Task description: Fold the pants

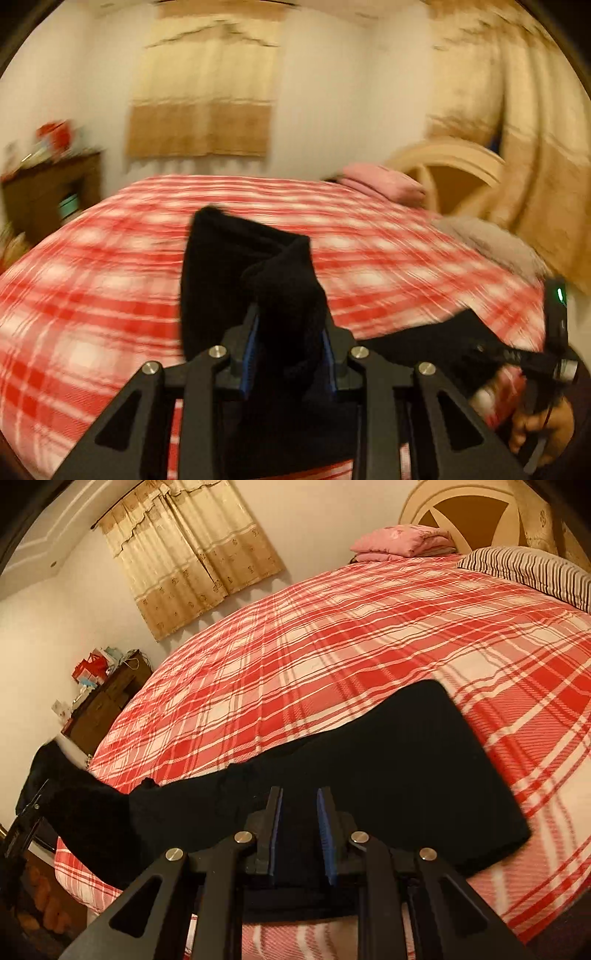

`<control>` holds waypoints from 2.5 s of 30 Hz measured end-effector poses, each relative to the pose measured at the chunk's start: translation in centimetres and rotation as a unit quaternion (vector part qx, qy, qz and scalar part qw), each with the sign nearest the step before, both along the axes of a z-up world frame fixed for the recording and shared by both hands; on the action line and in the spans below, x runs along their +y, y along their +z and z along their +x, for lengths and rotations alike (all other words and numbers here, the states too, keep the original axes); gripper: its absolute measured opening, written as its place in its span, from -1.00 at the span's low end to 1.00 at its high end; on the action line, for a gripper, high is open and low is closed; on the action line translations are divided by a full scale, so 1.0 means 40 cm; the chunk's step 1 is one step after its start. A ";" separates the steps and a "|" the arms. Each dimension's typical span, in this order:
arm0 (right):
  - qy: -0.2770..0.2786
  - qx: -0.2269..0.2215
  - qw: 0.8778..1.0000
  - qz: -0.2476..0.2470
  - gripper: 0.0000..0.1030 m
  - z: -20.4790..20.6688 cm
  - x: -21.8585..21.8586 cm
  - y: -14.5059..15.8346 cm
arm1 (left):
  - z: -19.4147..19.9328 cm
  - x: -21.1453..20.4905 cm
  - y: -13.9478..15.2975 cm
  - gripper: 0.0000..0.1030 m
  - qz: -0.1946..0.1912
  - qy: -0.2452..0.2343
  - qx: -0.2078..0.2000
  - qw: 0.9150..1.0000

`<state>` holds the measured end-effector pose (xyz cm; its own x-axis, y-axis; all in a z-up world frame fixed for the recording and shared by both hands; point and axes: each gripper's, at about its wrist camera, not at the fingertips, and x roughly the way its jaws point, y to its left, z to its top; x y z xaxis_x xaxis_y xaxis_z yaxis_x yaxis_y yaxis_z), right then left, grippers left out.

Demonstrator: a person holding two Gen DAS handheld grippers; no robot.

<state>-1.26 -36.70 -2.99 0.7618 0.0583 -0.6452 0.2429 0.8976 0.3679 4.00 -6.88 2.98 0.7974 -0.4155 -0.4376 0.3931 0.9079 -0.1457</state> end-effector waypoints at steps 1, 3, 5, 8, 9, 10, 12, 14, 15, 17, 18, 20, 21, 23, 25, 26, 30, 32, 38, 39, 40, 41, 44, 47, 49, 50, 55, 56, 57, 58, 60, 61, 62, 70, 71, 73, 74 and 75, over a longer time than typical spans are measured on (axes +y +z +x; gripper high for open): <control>0.006 -0.003 1.000 0.004 -0.61 -0.002 -0.002 0.003 | -0.001 -0.036 -0.015 -0.42 0.009 -0.018 0.003 1.000; 0.022 -0.009 1.000 0.019 -0.61 -0.004 -0.004 0.003 | 0.002 -0.092 -0.060 -0.42 0.026 -0.048 0.026 0.998; 0.046 -0.011 0.998 0.042 -0.60 0.002 0.005 -0.001 | 0.005 -0.122 -0.101 -0.42 0.040 -0.062 0.042 0.996; 0.096 -0.015 0.989 0.108 -0.13 0.025 0.028 -0.014 | -0.010 -0.160 -0.157 -0.42 0.081 -0.060 0.056 0.993; 0.107 -0.019 0.986 0.128 0.16 0.032 0.031 -0.016 | -0.012 -0.164 -0.169 -0.42 0.088 -0.060 0.059 0.993; 0.119 -0.023 0.981 0.152 0.28 0.043 0.036 -0.018 | -0.014 -0.165 -0.180 -0.42 0.095 -0.060 0.061 0.992; 0.142 -0.020 0.972 0.187 0.28 0.075 0.051 -0.017 | -0.022 -0.169 -0.179 -0.42 0.099 -0.060 0.056 0.992; 0.168 -0.017 0.961 0.219 0.28 0.109 0.067 -0.017 | -0.033 -0.161 -0.170 -0.42 0.096 -0.059 0.047 0.993; 0.178 -0.011 0.955 0.238 0.28 0.127 0.079 -0.020 | -0.037 -0.162 -0.163 -0.42 0.097 -0.058 0.041 0.993; 0.198 0.005 0.942 0.271 0.28 0.164 0.109 -0.036 | -0.048 -0.163 -0.159 -0.42 0.100 -0.054 0.029 0.993; 0.204 0.019 0.939 0.278 0.28 0.185 0.127 -0.048 | -0.052 -0.162 -0.161 -0.42 0.100 -0.054 0.027 0.993; 0.207 0.050 0.940 0.265 0.28 0.217 0.164 -0.072 | -0.054 -0.162 -0.169 -0.42 0.101 -0.056 0.027 0.993; 0.211 0.063 0.940 0.260 0.28 0.233 0.177 -0.082 | -0.057 -0.162 -0.173 -0.42 0.102 -0.057 0.028 0.993; 0.211 0.090 0.936 0.268 0.28 0.252 0.195 -0.110 | -0.065 -0.163 -0.175 -0.42 0.107 -0.060 0.024 0.992; 0.214 0.105 0.930 0.281 0.28 0.263 0.208 -0.127 | -0.071 -0.164 -0.176 -0.42 0.114 -0.063 0.015 0.991; 0.217 0.109 0.928 0.283 0.28 0.267 0.217 -0.131 | -0.073 -0.165 -0.178 -0.42 0.116 -0.066 0.014 0.991; 0.225 0.116 0.930 0.267 0.28 0.277 0.235 -0.134 | -0.079 -0.171 -0.191 -0.10 0.137 -0.092 0.022 0.986; 0.232 0.115 0.931 0.256 0.27 0.279 0.237 -0.143 | -0.094 -0.154 -0.190 0.32 0.141 -0.111 0.025 0.983; 0.235 0.126 0.946 0.185 -0.32 0.266 0.251 -0.155 | -0.106 -0.027 -0.137 0.38 0.112 -0.078 0.026 0.990; 0.234 0.124 0.948 0.177 -0.33 0.265 0.254 -0.152 | -0.105 -0.002 -0.124 0.39 0.103 -0.066 0.025 0.992; 0.231 0.121 0.952 0.162 -0.34 0.263 0.264 -0.147 | -0.101 0.029 -0.106 0.41 0.093 -0.046 0.024 0.994; 0.229 0.119 0.955 0.149 -0.36 0.263 0.268 -0.145 | -0.093 0.047 -0.098 0.42 0.089 -0.034 0.023 0.995; 0.231 0.100 0.964 0.087 -0.51 0.250 0.301 -0.108 | -0.080 0.091 -0.062 0.42 0.079 0.008 0.015 0.997; 0.245 0.062 0.965 0.068 -0.54 0.226 0.299 -0.041 | -0.073 0.117 -0.044 0.42 0.071 0.024 0.013 0.997; 0.248 0.043 0.966 0.058 -0.54 0.207 0.272 0.007 | -0.069 0.126 -0.038 0.42 0.066 0.031 0.012 0.997; 0.247 0.039 0.967 0.053 -0.54 0.200 0.260 0.022 | -0.065 0.129 -0.043 0.42 0.065 0.032 0.014 0.997; 0.220 0.029 0.975 0.005 -0.54 0.134 0.102 0.105 | -0.043 0.101 -0.067 0.42 0.080 0.028 0.029 0.996; 0.212 0.031 0.977 -0.005 -0.54 0.116 0.076 0.111 | -0.044 0.097 -0.069 0.42 0.080 0.026 0.031 0.996; 0.200 0.036 0.979 -0.015 -0.54 0.100 0.036 0.117 | -0.041 0.094 -0.072 0.42 0.079 0.024 0.034 0.996; 0.192 0.044 0.980 -0.017 -0.54 0.090 0.006 0.118 | -0.037 0.089 -0.076 0.42 0.075 0.021 0.039 0.996; 0.170 0.060 0.983 -0.023 -0.54 0.071 -0.068 0.105 | -0.029 0.082 -0.076 0.42 0.070 0.018 0.048 0.996; 0.165 0.067 0.984 -0.022 -0.54 0.065 -0.099 0.091 | -0.024 0.076 -0.079 0.42 0.067 0.016 0.054 0.996; 0.162 0.071 0.984 -0.018 -0.54 0.064 -0.125 0.072 | -0.020 0.069 -0.080 0.42 0.066 0.015 0.058 0.996; 0.155 0.096 0.983 -0.014 -0.54 0.082 -0.191 -0.023 | -0.016 0.027 -0.084 0.42 0.068 0.007 0.079 0.995; 0.153 0.095 0.983 -0.017 -0.54 0.079 -0.197 -0.019 | -0.016 0.025 -0.085 0.42 0.070 0.006 0.080 0.994; 0.154 0.097 0.983 -0.023 -0.54 0.076 -0.198 -0.016 | -0.015 0.020 -0.089 0.42 0.073 0.005 0.084 0.994; 0.154 0.098 0.983 -0.022 -0.54 0.074 -0.203 -0.015 | -0.014 0.019 -0.090 0.42 0.073 0.005 0.086 0.994; 0.152 0.099 0.983 -0.021 -0.54 0.068 -0.206 -0.014 | -0.014 0.017 -0.090 0.42 0.073 0.003 0.087 0.994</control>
